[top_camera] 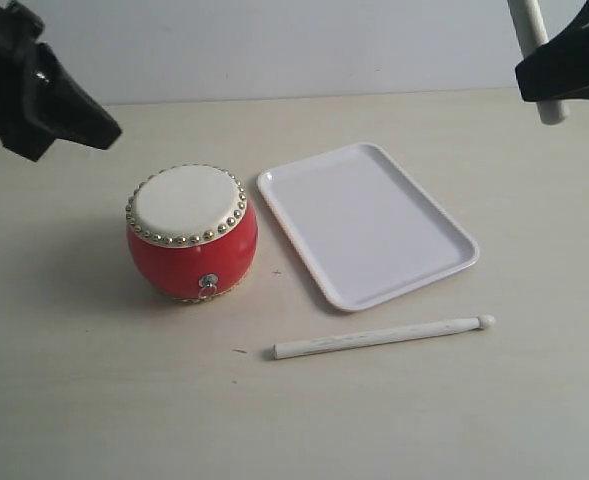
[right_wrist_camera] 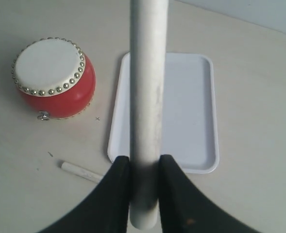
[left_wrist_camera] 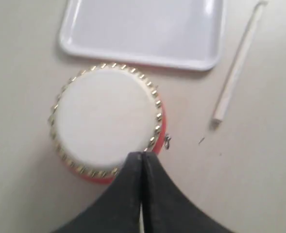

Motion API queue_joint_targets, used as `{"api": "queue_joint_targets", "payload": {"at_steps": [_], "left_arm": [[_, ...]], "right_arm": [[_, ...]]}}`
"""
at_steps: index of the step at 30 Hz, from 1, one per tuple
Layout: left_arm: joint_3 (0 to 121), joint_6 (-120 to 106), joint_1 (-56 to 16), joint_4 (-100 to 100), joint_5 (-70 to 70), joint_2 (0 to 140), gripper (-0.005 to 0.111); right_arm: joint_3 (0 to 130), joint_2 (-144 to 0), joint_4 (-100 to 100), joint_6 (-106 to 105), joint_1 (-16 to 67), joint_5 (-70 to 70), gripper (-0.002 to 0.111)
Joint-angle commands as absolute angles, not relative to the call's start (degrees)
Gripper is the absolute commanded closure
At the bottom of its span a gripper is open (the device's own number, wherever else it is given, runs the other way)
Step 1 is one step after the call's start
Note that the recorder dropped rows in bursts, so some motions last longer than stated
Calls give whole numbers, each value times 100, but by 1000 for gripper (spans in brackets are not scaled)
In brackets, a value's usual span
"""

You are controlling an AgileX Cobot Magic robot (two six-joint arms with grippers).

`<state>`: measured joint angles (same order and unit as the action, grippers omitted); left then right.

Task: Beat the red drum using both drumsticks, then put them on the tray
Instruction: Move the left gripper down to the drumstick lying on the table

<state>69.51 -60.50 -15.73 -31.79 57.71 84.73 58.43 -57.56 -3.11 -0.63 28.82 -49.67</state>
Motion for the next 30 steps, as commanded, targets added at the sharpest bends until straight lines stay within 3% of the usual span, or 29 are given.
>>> {"api": "queue_joint_targets", "payload": {"at_steps": [1,11,23,25,30], "left_arm": [[6964,-6373,-2245,-2944,5832,9002,107],[7854,-5810,-3607,-2023,6244,10570,107],[8546,-5643,-4361,-1580,5717,11728,107],[8546,-5643,-4491,-1541,5591,11781,103],[8546,-5643,-4695,-1605,5181,11854,78]], "right_arm": [[5672,-5648,-257,-124,2849,-5081,108],[4397,-4302,-245,409,2849,-5057,108],[3904,-3584,-245,624,2849,-5225,108],[3863,-3584,-245,613,2849,-5219,108],[3865,-3584,-245,500,2849,-5207,108]]}}
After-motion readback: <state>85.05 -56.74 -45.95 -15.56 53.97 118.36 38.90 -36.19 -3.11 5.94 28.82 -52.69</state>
